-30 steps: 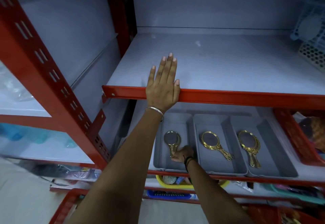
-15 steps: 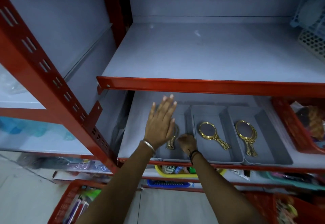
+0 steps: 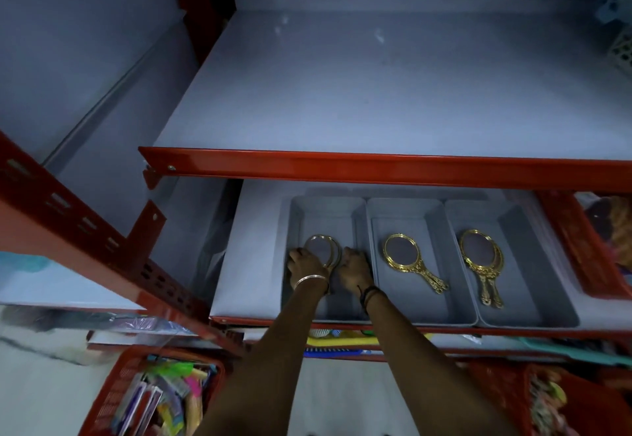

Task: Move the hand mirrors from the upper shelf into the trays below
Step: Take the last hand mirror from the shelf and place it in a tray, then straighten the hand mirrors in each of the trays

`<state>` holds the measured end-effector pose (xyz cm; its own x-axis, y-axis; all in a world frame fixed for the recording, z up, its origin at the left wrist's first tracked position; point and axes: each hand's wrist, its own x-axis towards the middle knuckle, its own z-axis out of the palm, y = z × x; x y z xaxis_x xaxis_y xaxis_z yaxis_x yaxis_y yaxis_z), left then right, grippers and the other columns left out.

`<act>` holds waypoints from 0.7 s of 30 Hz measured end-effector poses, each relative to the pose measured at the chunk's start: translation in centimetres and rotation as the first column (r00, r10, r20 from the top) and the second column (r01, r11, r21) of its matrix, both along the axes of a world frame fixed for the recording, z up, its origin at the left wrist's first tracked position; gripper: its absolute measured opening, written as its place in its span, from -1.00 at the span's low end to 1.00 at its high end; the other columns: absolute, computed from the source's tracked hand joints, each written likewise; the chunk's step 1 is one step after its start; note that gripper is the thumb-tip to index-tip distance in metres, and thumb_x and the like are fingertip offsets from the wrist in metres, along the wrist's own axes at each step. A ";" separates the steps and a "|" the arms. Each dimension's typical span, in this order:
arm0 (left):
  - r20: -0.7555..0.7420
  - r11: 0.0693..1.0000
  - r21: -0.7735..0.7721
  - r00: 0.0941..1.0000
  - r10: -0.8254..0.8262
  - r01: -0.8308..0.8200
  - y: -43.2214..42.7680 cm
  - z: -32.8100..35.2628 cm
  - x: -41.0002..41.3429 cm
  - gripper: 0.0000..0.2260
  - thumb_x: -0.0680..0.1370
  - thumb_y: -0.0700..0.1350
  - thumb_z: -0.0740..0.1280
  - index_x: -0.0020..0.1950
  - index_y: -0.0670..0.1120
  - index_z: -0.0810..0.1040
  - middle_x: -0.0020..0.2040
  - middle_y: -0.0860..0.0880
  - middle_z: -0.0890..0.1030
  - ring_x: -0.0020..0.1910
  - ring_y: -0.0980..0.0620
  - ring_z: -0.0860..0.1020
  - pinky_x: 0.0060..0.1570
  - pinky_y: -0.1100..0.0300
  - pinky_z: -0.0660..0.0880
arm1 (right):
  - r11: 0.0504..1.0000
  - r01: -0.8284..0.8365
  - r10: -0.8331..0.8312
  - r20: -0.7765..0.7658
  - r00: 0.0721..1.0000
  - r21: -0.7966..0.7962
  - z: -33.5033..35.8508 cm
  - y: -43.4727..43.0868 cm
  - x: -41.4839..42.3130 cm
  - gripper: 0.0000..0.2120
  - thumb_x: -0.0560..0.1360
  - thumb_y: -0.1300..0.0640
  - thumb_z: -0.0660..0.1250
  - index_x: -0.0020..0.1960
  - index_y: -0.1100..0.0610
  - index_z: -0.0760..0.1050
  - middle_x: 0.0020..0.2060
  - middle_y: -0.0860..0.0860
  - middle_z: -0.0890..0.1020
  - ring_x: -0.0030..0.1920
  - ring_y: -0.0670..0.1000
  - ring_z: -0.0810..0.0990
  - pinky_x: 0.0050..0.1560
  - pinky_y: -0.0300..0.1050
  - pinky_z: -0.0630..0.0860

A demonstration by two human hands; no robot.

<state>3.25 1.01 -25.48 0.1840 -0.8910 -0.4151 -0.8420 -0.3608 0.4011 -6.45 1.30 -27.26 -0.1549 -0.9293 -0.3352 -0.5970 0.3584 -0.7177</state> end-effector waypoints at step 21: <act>-0.176 0.997 -0.017 0.982 0.066 -0.070 -2.7 -0.3 0.7 -0.72 0.48 -0.37 0.20 0.15 -0.34 0.56 0.18 -0.30 0.59 0.19 -0.25 0.55 0.15 0.05 0.48 | 0.998 0.055 -0.053 0.160 0.986 -0.010 -0.9 -1.2 0.2 -0.69 0.50 0.40 0.21 0.20 0.27 0.56 0.11 0.17 0.66 0.14 0.11 0.61 0.16 -0.22 0.49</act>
<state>3.95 -1.64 -25.75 0.1706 -0.8885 -0.4260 -0.7318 -0.4038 0.5490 -6.29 0.10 -28.11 -0.1505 -0.9259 -0.3466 -0.4547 0.3761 -0.8074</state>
